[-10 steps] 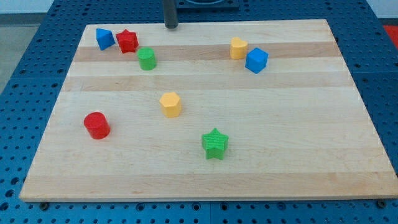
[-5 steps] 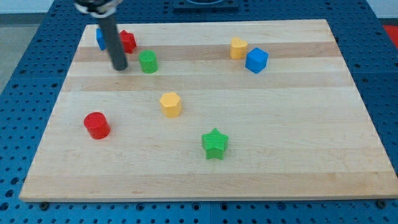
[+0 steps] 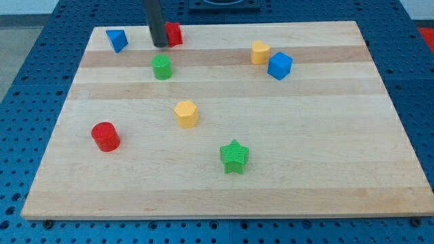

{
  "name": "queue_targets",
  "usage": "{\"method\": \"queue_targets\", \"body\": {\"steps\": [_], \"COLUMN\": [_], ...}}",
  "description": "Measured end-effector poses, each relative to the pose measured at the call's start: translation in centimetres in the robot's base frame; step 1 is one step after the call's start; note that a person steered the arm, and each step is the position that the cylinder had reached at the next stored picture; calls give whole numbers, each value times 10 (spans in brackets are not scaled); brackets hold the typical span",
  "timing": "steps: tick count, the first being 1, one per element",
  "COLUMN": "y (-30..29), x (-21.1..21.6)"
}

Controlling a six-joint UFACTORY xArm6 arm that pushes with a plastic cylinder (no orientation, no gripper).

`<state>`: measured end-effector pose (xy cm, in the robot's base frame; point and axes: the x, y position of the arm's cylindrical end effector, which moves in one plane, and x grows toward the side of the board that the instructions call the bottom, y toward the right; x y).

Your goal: Push the red star to the top center of the board

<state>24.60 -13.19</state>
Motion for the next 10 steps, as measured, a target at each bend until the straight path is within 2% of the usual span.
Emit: {"method": "queue_targets", "body": {"steps": [1,2,3,5,6,7,8,9,10], "y": [-15,-30,-22,64,54,-6,-28,-20,29], "x": [-7,-35,-54,-19,-41,-46,-8,18,25]}}
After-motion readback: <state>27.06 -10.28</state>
